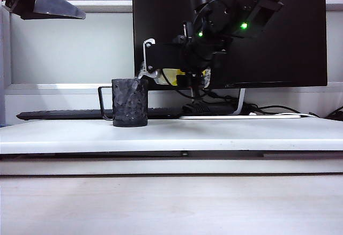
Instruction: Carefully pick up the bottle and pour some water from the bottle into the cup.
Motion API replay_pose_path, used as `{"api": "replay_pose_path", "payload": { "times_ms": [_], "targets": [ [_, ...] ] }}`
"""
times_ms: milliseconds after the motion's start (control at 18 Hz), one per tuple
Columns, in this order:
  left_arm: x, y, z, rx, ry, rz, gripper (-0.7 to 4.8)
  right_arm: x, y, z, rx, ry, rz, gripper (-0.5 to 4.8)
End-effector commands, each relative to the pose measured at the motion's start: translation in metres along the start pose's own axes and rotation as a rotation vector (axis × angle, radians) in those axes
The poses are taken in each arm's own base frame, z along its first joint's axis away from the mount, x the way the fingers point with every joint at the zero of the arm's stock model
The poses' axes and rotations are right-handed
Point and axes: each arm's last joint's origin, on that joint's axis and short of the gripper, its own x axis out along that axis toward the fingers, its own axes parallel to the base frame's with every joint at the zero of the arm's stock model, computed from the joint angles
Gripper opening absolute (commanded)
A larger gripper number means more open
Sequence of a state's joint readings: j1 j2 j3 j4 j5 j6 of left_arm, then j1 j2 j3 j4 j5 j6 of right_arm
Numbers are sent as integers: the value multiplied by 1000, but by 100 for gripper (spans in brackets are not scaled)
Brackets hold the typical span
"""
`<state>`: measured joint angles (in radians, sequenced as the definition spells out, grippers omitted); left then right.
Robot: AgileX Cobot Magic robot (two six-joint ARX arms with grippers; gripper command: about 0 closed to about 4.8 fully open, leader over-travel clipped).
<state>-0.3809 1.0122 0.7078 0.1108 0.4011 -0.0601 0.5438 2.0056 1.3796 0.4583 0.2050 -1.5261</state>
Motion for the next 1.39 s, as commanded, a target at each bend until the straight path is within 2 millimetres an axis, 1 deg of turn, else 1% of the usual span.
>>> {"api": "replay_pose_path", "payload": {
  "times_ms": [56, 667, 889, 1389],
  "targets": [
    [-1, 0, 1, 4, -8, -7, 479, -2, -13, 0, 16, -5, -81, 211],
    [-1, -1, 1, 1, 0, -26, 479, -2, -15, 1, -24, -19, -89, 211],
    [-1, -1, 1, 1, 0, -29, 479, -1, -22, 1, -24, -30, -106, 211],
    [-1, -1, 0, -4, 11, -31, 479, -1, -21, 3, -28, -32, -97, 211]
  ]
}}
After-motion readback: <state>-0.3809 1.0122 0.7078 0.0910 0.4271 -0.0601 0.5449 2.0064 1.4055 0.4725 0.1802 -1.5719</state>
